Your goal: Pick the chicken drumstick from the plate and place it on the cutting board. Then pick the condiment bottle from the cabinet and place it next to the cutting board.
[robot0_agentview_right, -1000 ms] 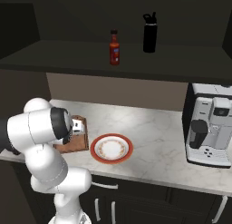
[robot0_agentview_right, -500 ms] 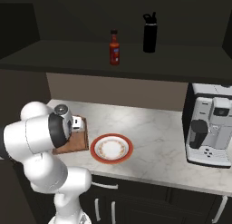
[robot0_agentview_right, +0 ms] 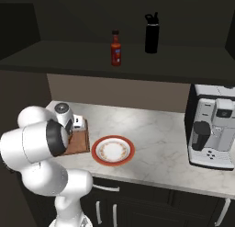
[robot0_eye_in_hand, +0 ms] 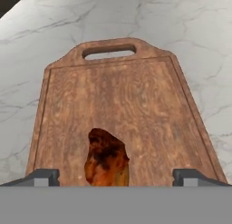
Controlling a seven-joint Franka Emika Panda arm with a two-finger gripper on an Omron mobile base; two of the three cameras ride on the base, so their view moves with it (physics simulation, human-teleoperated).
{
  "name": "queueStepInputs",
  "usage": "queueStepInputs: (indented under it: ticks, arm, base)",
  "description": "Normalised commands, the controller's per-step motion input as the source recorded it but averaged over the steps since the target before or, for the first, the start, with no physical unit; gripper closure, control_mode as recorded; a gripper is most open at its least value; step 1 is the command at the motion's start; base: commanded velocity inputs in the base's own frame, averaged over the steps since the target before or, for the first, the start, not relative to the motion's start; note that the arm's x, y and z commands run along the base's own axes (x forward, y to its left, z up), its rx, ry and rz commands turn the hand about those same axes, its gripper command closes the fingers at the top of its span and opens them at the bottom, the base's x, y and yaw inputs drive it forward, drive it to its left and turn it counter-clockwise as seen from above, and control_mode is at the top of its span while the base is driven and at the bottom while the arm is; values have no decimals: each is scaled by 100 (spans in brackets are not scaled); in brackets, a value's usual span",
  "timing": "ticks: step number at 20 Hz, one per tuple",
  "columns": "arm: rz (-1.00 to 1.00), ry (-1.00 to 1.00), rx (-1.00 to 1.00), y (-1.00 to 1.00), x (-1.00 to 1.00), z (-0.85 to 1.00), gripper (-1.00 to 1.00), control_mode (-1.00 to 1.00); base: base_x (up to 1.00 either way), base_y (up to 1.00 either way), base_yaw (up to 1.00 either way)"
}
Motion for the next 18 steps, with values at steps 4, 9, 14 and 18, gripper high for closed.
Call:
queueStepInputs:
  ticks: [4, 9, 14, 18]
  arm:
    - [0, 0, 0, -3, -1, 15, -100, -100]
    - [0, 0, 0, -4, -7, 19, -100, -100]
    - [0, 0, 0, -5, -13, 21, -100, -100]
    - [0, 0, 0, -5, -14, 21, -100, -100]
  base:
    - [0, 0, 0]
    - [0, 0, 0]
    - [0, 0, 0]
    - [0, 0, 0]
